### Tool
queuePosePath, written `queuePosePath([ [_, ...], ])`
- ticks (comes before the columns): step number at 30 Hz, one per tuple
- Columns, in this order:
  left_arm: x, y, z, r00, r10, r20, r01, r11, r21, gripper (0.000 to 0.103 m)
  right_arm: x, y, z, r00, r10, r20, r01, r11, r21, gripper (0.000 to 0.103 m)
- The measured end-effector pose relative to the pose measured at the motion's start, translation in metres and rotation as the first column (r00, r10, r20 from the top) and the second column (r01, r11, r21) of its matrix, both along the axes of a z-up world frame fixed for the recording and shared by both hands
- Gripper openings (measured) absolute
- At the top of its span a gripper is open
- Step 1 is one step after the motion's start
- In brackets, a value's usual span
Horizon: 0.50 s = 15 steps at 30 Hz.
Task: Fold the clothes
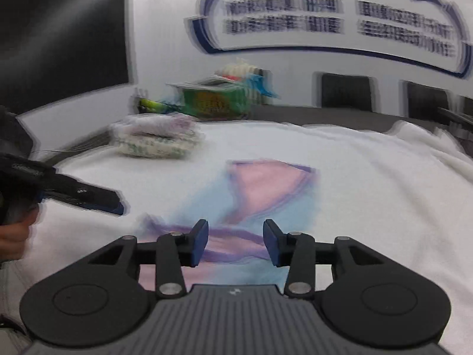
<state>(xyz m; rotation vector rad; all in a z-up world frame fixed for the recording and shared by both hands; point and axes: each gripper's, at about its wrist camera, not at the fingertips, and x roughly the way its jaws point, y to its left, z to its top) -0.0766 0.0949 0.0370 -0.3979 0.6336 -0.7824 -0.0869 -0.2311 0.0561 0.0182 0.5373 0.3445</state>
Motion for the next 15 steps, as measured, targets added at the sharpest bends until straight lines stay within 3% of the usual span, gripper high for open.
queuePosePath([
  [1, -0.011, -0.004, 0.003, 0.998, -0.051, 0.037, 0.050, 0.999, 0.014, 0.053, 0.003, 0.001, 0.000, 1.000, 0.016, -0.010, -0.016, 1.000, 0.007, 0.051],
  [3, -0.028, -0.019, 0.000, 0.988, -0.135, 0.080, 0.131, 0.990, 0.061, 0.053, 0.009, 0.004, 0.001, 0.998, 0.047, -0.029, -0.047, 0.999, 0.021, 0.051],
  [4, -0.037, -0.028, -0.005, 0.985, -0.138, 0.101, 0.126, 0.985, 0.114, 0.054, 0.012, 0.006, 0.001, 0.997, 0.063, -0.038, -0.062, 0.998, 0.028, 0.050],
  [5, -0.040, -0.034, -0.012, 0.987, -0.131, 0.090, 0.117, 0.982, 0.150, 0.058, 0.015, 0.007, 0.001, 0.996, 0.079, -0.048, -0.078, 0.996, 0.035, 0.035],
  [6, -0.042, -0.040, -0.019, 0.990, -0.123, 0.071, 0.108, 0.977, 0.182, 0.057, 0.017, 0.009, 0.001, 0.994, 0.095, -0.057, -0.093, 0.995, 0.042, 0.008],
  [7, -0.044, -0.046, -0.026, 0.992, -0.115, 0.053, 0.101, 0.972, 0.213, 0.055, 0.020, 0.010, 0.001, 0.992, 0.111, -0.066, -0.108, 0.993, 0.050, 0.002],
  [10, -0.052, -0.048, -0.031, 0.990, -0.134, 0.049, 0.121, 0.971, 0.208, 0.054, 0.029, 0.015, 0.002, 0.983, 0.159, -0.092, -0.153, 0.986, 0.073, 0.002],
  [12, -0.056, -0.047, -0.028, 0.987, -0.146, 0.070, 0.129, 0.971, 0.202, 0.047, 0.035, 0.018, 0.002, 0.975, 0.191, -0.109, -0.182, 0.979, 0.090, 0.002],
  [15, -0.058, -0.048, -0.021, 0.980, -0.164, 0.114, 0.133, 0.961, 0.241, 0.046, 0.042, 0.020, 0.003, 0.963, 0.229, -0.139, -0.215, 0.971, 0.106, 0.007],
])
